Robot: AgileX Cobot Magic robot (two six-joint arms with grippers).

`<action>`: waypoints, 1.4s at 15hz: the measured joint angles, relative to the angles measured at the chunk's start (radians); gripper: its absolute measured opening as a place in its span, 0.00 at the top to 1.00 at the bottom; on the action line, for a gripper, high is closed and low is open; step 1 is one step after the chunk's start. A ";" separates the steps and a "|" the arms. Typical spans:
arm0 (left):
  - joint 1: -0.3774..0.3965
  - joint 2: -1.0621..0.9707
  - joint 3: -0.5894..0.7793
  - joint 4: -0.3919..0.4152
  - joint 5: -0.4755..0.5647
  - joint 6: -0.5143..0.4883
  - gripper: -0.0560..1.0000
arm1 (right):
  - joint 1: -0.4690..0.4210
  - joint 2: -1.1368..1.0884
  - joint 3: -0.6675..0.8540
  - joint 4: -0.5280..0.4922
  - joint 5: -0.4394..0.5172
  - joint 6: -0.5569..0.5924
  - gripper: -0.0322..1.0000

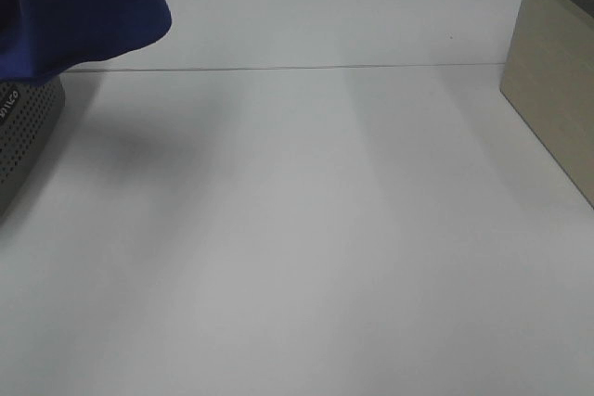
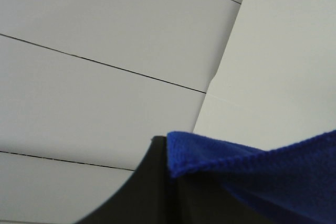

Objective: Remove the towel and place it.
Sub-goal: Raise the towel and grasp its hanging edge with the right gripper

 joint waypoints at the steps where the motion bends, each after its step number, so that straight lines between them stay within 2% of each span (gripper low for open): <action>1: -0.020 0.000 0.000 0.000 0.003 0.000 0.95 | 0.000 0.037 -0.007 0.003 -0.010 0.000 0.27; 2: -0.048 0.000 0.000 0.000 0.004 0.000 0.95 | 0.000 0.078 -0.020 0.026 -0.054 0.000 0.28; 3: -0.089 0.000 0.000 0.000 0.004 0.000 0.95 | 0.000 0.147 -0.026 0.110 -0.203 -0.007 0.29; 5: -0.146 0.000 0.000 0.000 0.004 0.001 0.95 | 0.000 0.265 -0.032 0.267 -0.355 -0.089 0.29; 7: -0.209 0.000 0.000 0.000 0.004 0.001 0.95 | 0.000 0.412 -0.034 0.443 -0.478 -0.266 0.29; 8: -0.224 0.000 0.000 0.000 0.004 0.001 0.95 | 0.000 0.445 -0.034 0.486 -0.498 -0.330 0.29; 10: -0.268 0.000 0.000 -0.001 0.003 0.001 0.95 | 0.000 0.620 -0.037 0.740 -0.561 -0.649 0.29; 12: -0.304 0.000 0.000 -0.001 0.003 0.001 0.95 | 0.000 0.779 -0.044 1.069 -0.556 -1.068 0.29; 13: -0.334 0.000 0.000 -0.001 0.003 0.001 0.95 | 0.000 0.951 -0.070 1.397 -0.467 -1.482 0.29; 14: -0.339 0.000 0.000 -0.001 0.003 0.001 0.95 | 0.000 0.982 -0.076 1.474 -0.441 -1.557 0.29; 15: -0.350 0.003 0.000 -0.001 0.003 0.001 0.95 | 0.000 1.060 -0.089 1.598 -0.373 -1.721 0.29; 17: -0.373 0.024 0.000 -0.001 0.002 0.001 0.95 | 0.000 1.204 -0.120 1.673 -0.244 -1.907 0.29; 19: -0.385 0.049 0.000 -0.001 -0.001 0.001 0.95 | 0.022 1.296 -0.153 1.685 -0.185 -1.937 0.29; 21: -0.385 0.072 0.000 -0.001 -0.033 0.001 0.95 | 0.116 1.384 -0.195 1.691 -0.186 -1.945 0.29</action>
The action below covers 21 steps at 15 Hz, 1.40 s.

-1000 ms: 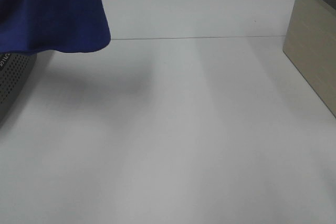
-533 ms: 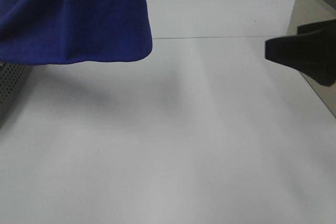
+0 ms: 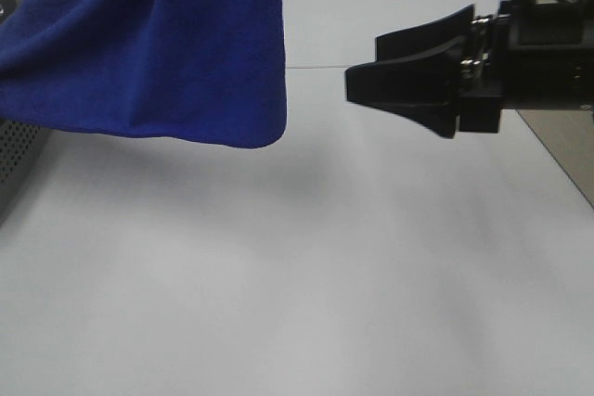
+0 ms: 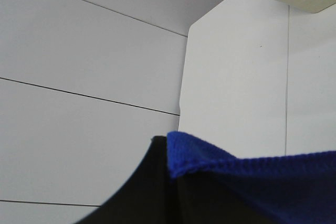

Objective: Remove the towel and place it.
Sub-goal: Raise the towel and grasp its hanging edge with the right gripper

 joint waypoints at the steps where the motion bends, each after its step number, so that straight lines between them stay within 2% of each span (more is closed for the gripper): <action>1: 0.000 0.005 0.000 0.000 -0.011 0.000 0.95 | 0.056 0.034 -0.019 0.000 -0.029 -0.005 0.29; 2: 0.000 0.008 0.000 0.000 -0.019 0.000 0.95 | 0.108 0.060 -0.042 0.000 -0.077 -0.012 0.29; 3: 0.000 0.008 0.000 0.000 -0.023 0.000 0.95 | 0.189 0.108 -0.105 -0.002 -0.179 -0.033 0.29; 5: 0.000 0.010 0.000 0.000 -0.023 0.000 0.95 | 0.221 0.142 -0.159 -0.001 -0.254 -0.046 0.29; 8: 0.000 0.010 0.000 0.000 -0.023 0.000 0.95 | 0.221 0.156 -0.178 0.000 -0.325 -0.047 0.29; 10: 0.000 0.010 0.000 0.000 -0.023 0.000 0.95 | 0.221 0.168 -0.187 0.000 -0.317 -0.060 0.29; 15: 0.000 0.010 0.000 0.000 -0.042 0.000 0.95 | 0.221 0.267 -0.273 0.003 -0.163 -0.090 0.31; 16: 0.000 0.010 0.000 0.000 -0.042 0.000 0.95 | 0.221 0.267 -0.276 0.003 -0.153 -0.087 0.36; 18: 0.000 0.010 0.000 0.000 -0.043 0.000 0.95 | 0.221 0.267 -0.278 0.003 -0.148 -0.043 0.54; 19: 0.000 0.010 0.000 0.000 -0.043 0.000 0.95 | 0.221 0.267 -0.278 -0.007 -0.148 0.011 0.63; 21: 0.000 0.010 0.000 0.000 -0.037 -0.003 0.95 | 0.221 0.254 -0.279 -0.097 -0.161 0.157 0.76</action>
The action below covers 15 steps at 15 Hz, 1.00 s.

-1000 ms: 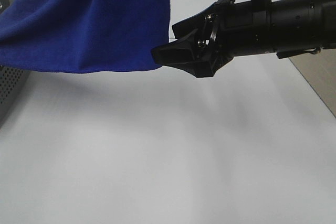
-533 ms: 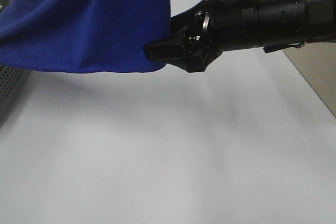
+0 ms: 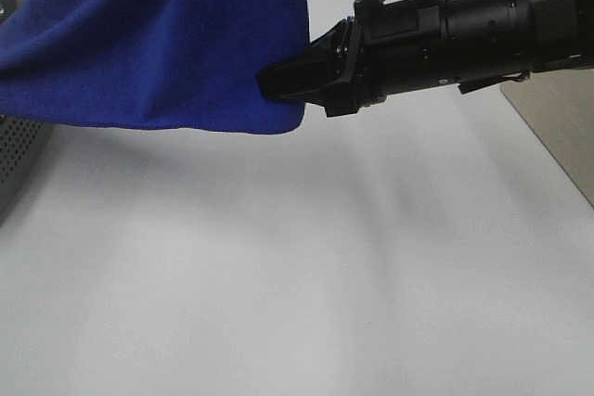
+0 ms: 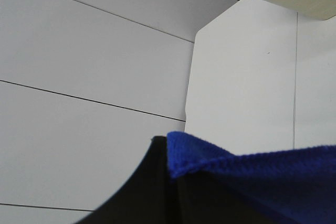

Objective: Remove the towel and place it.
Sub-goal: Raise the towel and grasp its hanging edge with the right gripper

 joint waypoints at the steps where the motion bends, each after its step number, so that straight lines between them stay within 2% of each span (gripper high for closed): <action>1: 0.000 0.000 0.000 0.000 0.007 0.000 0.95 | 0.000 -0.025 0.000 -0.059 -0.024 0.066 0.84; 2: 0.000 0.000 0.000 0.000 0.014 0.000 0.95 | 0.000 -0.079 0.000 -0.139 -0.080 0.143 0.96; 3: 0.000 0.000 0.000 0.000 0.014 0.000 0.95 | 0.000 -0.079 0.000 -0.139 -0.080 0.143 0.96; 6: 0.000 0.026 0.000 -0.005 -0.038 0.000 0.95 | 0.000 -0.208 -0.042 -0.369 -0.197 0.342 0.97; 7: 0.000 0.054 0.000 -0.006 -0.113 0.000 0.95 | 0.000 -0.247 -0.111 -0.533 -0.228 0.474 0.97; 8: 0.000 0.068 0.000 -0.002 -0.172 0.000 0.95 | 0.000 -0.280 -0.199 -0.738 -0.250 0.611 0.97; 9: 0.000 0.076 0.000 0.001 -0.278 0.000 0.95 | 0.000 -0.292 -0.255 -0.895 -0.255 0.709 0.97; 10: 0.009 0.076 0.000 -0.008 -0.362 0.000 0.95 | 0.000 -0.297 -0.310 -1.034 -0.242 0.828 0.97; 11: 0.013 0.076 0.000 -0.019 -0.404 0.000 0.95 | 0.000 -0.299 -0.341 -1.107 -0.225 0.889 0.97; 12: 0.029 0.075 0.000 -0.056 -0.459 0.000 0.95 | 0.000 -0.302 -0.401 -1.231 -0.175 0.999 0.97; 13: 0.054 0.075 0.000 -0.115 -0.480 0.000 0.95 | 0.000 -0.303 -0.452 -1.349 -0.107 1.102 0.97; 15: 0.107 0.075 0.000 -0.296 -0.447 -0.001 0.95 | 0.000 -0.302 -0.542 -1.502 0.063 1.284 0.97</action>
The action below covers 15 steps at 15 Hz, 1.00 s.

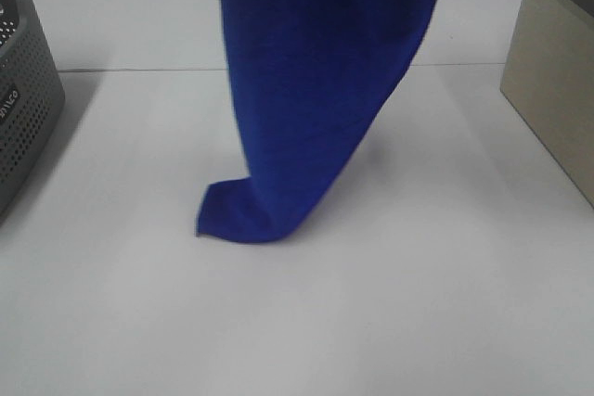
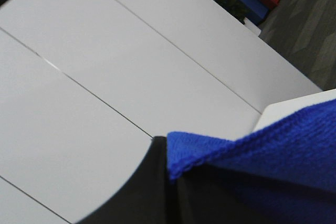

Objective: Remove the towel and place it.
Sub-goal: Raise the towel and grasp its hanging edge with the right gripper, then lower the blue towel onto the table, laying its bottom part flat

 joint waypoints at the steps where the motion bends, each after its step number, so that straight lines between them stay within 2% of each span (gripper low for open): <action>1: 0.017 0.000 0.000 -0.087 0.037 0.000 0.95 | 0.000 0.000 -0.040 -0.053 0.092 0.076 0.97; 3: 0.027 -0.005 0.000 -0.239 0.150 -0.001 0.95 | 0.000 0.001 -0.112 -0.114 0.256 0.192 0.97; 4: 0.027 -0.012 0.000 -0.285 0.213 -0.017 0.95 | 0.000 0.010 -0.152 -0.137 0.320 0.240 0.97; 6: 0.036 -0.039 0.000 -0.307 0.334 -0.116 0.95 | 0.000 0.049 -0.259 -0.161 0.396 0.290 0.97; 7: 0.051 -0.057 0.000 -0.295 0.401 -0.220 0.95 | 0.000 0.072 -0.315 -0.162 0.405 0.293 0.97; 10: 0.120 -0.102 0.000 -0.127 0.639 -0.600 0.95 | 0.000 0.113 -0.407 -0.098 0.405 0.265 0.97; 11: 0.129 -0.103 0.000 -0.095 0.666 -0.667 0.95 | 0.000 0.124 -0.414 -0.053 0.406 0.262 0.97; 12: 0.146 -0.103 0.000 -0.016 0.730 -0.795 0.95 | 0.000 0.131 -0.415 -0.032 0.406 0.261 0.97; 13: 0.163 -0.103 0.000 0.106 0.868 -0.976 0.95 | 0.001 0.172 -0.415 0.059 0.406 0.258 0.97; 15: 0.163 -0.103 0.000 0.155 1.007 -1.057 0.95 | 0.002 0.198 -0.409 0.126 0.404 0.277 0.97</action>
